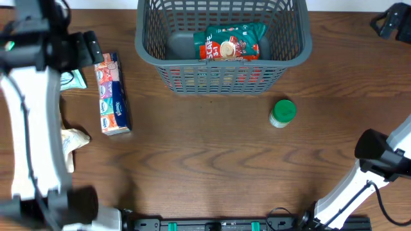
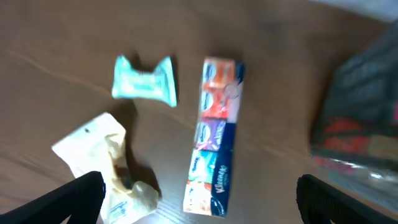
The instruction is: Pack container
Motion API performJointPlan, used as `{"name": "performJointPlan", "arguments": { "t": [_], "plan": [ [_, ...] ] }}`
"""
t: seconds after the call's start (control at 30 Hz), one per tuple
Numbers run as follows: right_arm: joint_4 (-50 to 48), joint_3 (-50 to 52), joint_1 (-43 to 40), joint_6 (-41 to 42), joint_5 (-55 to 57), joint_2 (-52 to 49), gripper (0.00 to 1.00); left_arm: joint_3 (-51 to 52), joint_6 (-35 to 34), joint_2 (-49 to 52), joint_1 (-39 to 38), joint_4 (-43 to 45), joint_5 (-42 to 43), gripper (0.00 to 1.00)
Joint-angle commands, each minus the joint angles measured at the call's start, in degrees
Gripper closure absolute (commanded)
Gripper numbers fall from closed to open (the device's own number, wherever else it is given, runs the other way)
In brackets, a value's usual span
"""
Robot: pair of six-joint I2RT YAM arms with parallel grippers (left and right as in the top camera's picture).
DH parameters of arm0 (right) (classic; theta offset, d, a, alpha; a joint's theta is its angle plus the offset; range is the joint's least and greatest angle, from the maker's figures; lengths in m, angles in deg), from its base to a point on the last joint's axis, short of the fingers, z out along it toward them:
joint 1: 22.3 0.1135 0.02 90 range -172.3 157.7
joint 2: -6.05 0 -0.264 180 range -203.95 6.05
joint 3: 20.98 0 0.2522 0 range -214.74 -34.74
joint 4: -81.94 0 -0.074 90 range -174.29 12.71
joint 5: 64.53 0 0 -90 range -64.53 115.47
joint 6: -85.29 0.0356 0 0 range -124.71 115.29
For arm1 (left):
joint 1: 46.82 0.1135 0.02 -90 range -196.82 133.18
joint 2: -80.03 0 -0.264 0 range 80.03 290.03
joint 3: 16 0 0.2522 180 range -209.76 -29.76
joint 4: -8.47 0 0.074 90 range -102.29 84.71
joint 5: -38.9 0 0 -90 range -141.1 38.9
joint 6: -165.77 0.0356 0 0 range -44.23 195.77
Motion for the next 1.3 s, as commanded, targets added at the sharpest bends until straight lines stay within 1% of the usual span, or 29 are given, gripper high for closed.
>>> {"name": "performJointPlan", "arguments": {
  "t": [0.0,0.27,0.4,0.5,0.57,0.73,0.97,1.07,1.1,1.17,1.2,1.27],
  "plan": [
    [-0.4,3.1,-0.9,1.3,0.2,-1.2,0.01,0.1,-0.5,5.4,0.2,0.0,-0.1,0.02],
    [-3.7,12.9,-0.9,1.3,0.1,-1.2,0.01,3.5,-0.4,16.2,0.2,3.8,0.2,0.02],
    [-4.4,15.2,-0.9,0.9,0.1,-1.2,0.01,5.2,2.9,20.5,0.2,6.4,6.7,0.02],
    [-4.9,15.6,-0.9,0.9,0.1,-1.2,0.01,6.6,3.2,23.1,0.2,8.4,8.0,0.02],
    [-5.2,15.6,-0.9,0.9,0.2,-1.2,0.01,7.7,4.5,24.6,0.2,9.4,8.7,0.02],
    [-5.3,15.6,-0.9,0.7,0.1,-1.2,0.01,10.5,5.7,27.6,0.3,11.4,8.8,0.01],
    [-5.3,15.6,-0.9,0.0,0.2,-1.2,0.01,15.6,5.7,28.1,0.3,15.9,8.8,0.02],
    [-5.3,15.6,-0.9,0.0,0.2,-1.2,0.01,16.6,5.8,28.1,0.3,16.2,8.8,0.01],
    [-5.3,15.6,-0.9,0.0,0.2,-1.2,0.01,16.6,5.8,28.1,0.3,15.9,8.8,0.06],
    [-5.3,15.6,-0.9,0.0,0.2,-1.2,0.01,16.6,5.7,28.1,0.3,15.4,8.8,0.27],
    [-5.3,15.6,-0.9,0.0,0.2,-1.2,0.01,16.6,5.7,28.1,0.3,15.1,8.8,0.36],
    [-5.2,15.6,-0.9,0.0,0.2,-1.2,0.01,16.6,5.7,28.1,0.3,14.1,8.8,0.59]
  ]
}}
